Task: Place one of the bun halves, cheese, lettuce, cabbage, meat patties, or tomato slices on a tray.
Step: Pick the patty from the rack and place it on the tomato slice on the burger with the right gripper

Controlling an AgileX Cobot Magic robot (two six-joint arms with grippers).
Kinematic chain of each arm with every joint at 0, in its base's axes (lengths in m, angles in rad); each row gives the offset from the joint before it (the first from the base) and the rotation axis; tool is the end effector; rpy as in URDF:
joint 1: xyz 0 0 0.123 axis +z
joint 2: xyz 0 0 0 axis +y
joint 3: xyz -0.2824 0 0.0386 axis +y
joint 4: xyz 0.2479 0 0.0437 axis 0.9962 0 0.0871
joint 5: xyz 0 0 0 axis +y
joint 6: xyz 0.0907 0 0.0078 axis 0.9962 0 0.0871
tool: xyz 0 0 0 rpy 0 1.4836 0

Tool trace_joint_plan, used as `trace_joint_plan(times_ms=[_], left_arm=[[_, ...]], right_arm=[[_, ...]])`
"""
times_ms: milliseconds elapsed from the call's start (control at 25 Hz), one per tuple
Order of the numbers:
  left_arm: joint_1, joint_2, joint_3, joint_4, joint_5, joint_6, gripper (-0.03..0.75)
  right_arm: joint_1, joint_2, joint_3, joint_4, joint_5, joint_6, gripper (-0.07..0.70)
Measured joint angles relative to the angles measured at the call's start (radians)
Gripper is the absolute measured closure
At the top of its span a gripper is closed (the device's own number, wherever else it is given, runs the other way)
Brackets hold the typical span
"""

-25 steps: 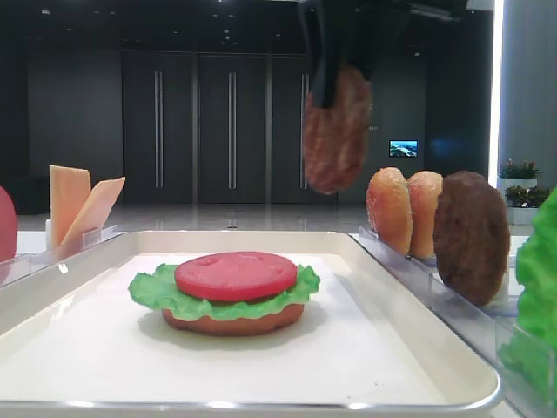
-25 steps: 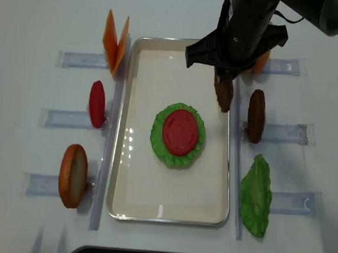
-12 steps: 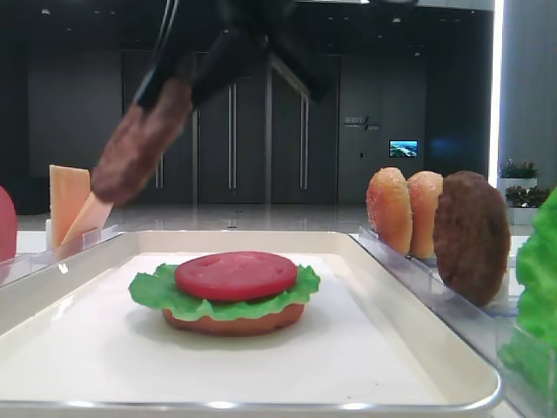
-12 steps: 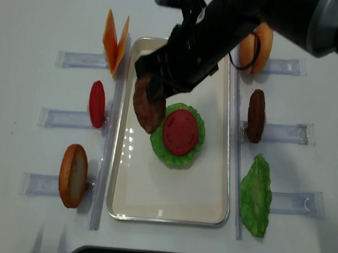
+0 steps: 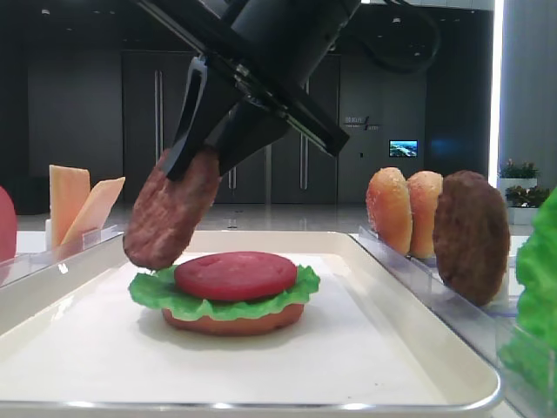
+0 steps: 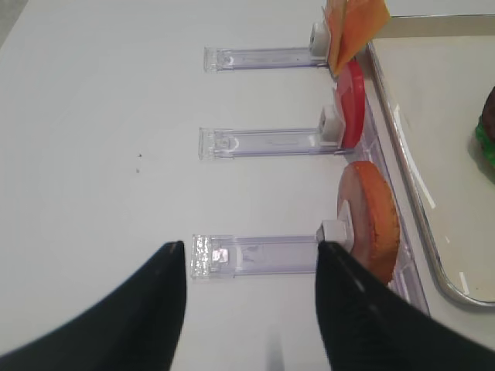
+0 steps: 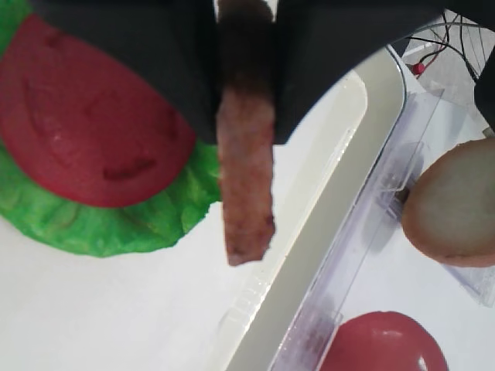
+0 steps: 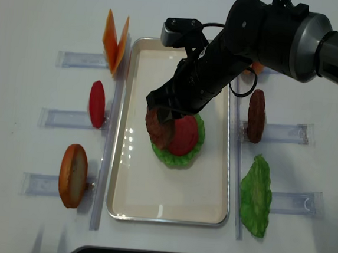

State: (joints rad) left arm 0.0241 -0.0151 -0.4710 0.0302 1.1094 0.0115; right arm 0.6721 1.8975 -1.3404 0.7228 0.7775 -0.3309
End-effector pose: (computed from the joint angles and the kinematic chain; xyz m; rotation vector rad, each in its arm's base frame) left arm -0.0061 0.0023 0.2652 -0.0153 2.1070 0.0579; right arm 0.2841 0.2801 0.2120 -0.7709 2.6897 0.9069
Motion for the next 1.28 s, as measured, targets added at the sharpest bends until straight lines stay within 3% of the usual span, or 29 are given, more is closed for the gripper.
trace_joint_plan(times_ms=[320,920,1160,1280], left_arm=[[0.0,0.0,0.0,0.0,0.0,0.0,0.307],[0.0,0.0,0.0,0.0,0.0,0.0,0.307],[0.0,0.0,0.0,0.0,0.0,0.0,0.307],[0.0,0.0,0.0,0.0,0.0,0.0,0.307]], right_arm=[[-0.004,0.004,0.008,-0.027,0.038,-0.006,0.506],[-0.019,0.009,0.008,-0.07,0.043,-0.007,0.5],[-0.059,0.009,0.002,-0.092,0.067,-0.019,0.323],[-0.064,0.005,-0.042,-0.192,0.102,0.016,0.271]])
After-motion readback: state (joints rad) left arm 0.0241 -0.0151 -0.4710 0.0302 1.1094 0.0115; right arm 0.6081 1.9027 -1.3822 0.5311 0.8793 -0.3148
